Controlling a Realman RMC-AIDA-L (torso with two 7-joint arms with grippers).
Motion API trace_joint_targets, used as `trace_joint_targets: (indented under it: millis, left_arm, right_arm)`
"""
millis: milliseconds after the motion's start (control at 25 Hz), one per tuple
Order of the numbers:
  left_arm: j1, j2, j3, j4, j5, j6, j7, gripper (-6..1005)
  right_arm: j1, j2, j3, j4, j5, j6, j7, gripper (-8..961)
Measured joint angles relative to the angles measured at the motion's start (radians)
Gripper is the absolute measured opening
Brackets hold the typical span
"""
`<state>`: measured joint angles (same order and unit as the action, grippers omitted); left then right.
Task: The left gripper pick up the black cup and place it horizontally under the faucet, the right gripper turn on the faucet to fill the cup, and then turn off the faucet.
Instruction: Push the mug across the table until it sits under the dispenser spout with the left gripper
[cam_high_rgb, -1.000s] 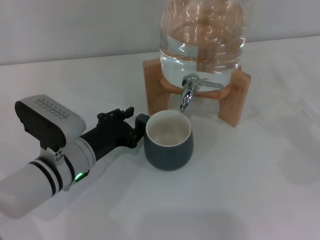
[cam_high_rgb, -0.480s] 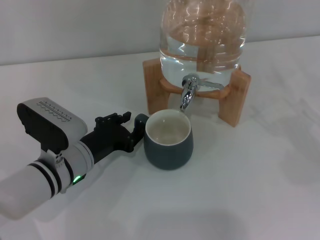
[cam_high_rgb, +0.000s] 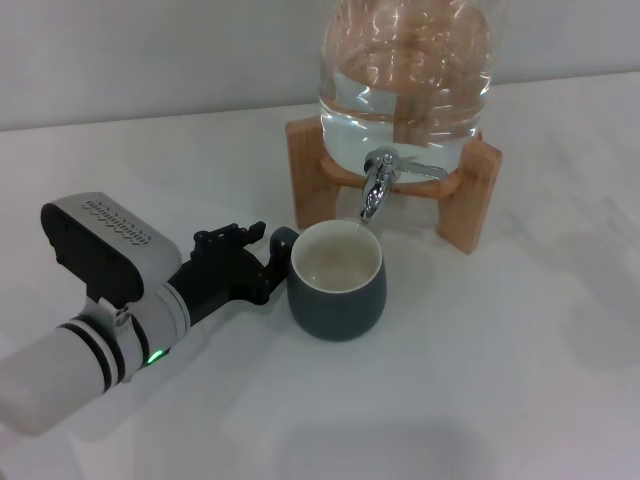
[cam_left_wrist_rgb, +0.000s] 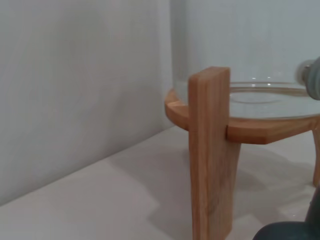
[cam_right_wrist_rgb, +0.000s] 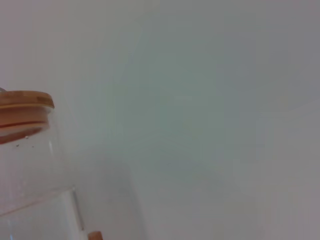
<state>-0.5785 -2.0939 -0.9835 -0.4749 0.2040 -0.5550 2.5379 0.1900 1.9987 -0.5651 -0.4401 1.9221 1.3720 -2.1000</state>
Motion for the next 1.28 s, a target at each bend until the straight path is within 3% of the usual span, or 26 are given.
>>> trace_joint_targets:
  millis: [1280]
  left_arm:
    - [0.045, -0.001, 0.006, -0.050, -0.029, -0.004, 0.000, 445]
  right_arm:
    - [0.005, 0.000, 0.009, 0.000, 0.000, -0.018, 0.000, 842]
